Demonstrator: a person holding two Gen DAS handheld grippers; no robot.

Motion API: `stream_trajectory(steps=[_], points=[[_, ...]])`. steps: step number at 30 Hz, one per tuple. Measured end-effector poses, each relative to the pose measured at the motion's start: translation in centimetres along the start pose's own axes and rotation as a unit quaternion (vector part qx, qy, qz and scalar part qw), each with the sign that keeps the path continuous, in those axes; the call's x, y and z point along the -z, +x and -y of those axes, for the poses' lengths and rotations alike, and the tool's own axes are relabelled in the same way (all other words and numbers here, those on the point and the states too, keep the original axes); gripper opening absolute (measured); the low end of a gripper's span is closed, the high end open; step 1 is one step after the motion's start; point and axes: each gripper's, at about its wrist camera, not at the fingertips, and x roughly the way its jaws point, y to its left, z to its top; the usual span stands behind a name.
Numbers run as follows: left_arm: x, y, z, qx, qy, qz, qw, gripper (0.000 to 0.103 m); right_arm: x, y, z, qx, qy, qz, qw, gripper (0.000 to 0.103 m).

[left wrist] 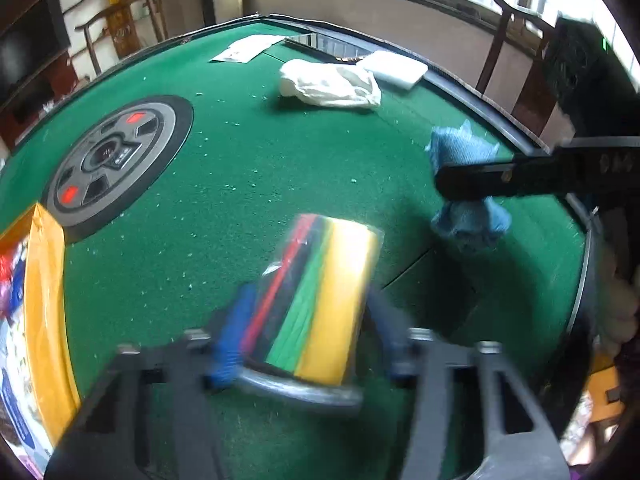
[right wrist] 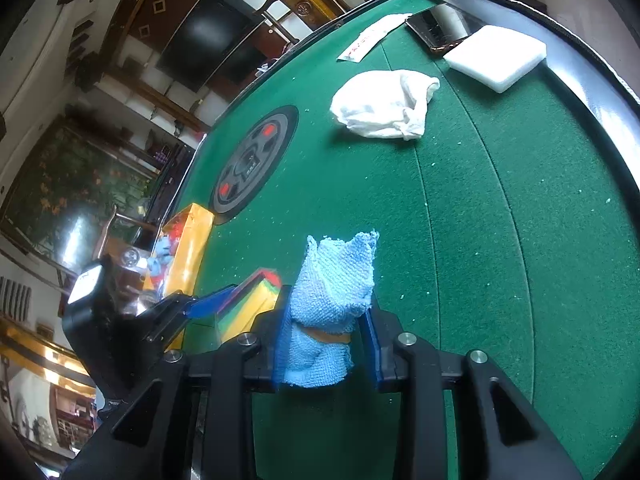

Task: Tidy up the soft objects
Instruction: 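Grasp clear bag of coloured strips with left gripper while right gripper grasps blue cloth, then carry strip bag to box with left gripper while right gripper carries blue cloth there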

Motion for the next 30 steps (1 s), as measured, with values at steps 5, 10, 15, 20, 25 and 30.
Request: stream_trajectory(steps=[5, 10, 15, 20, 25, 30], points=[[0.7, -2.0, -1.9, 0.032, -0.057, 0.028, 0.9975, 0.038, 0.2, 0.4, -0.6, -0.005, -0.005, -0.005, 1.0, 0.029], [2.7, -6.8, -4.0, 0.055, -0.113, 0.074, 0.9893, 0.039, 0.4, 0.6, -2.2, -0.012, -0.016, -0.008, 1.0, 0.029], [6.8, -13.0, -8.6, 0.03, -0.189, 0.112, 0.9752, 0.039, 0.7, 1.5, -6.0, -0.025, -0.048, -0.017, 0.998, 0.029], [11.8, -15.2, -13.5, -0.018, -0.277, 0.091, 0.9564, 0.039, 1.2, 4.0, -11.6, -0.051, -0.097, -0.041, 0.993, 0.029], [14.7, -13.7, -15.4, -0.043, -0.317, 0.05, 0.9462, 0.039, 2.7, 7.7, -17.7, -0.071, -0.15, -0.076, 0.983, 0.029], [15.9, -12.0, -15.5, -0.054, -0.323, 0.023, 0.9445, 0.047, 4.8, 11.1, -23.1, -0.076, -0.199, -0.108, 0.971, 0.029]])
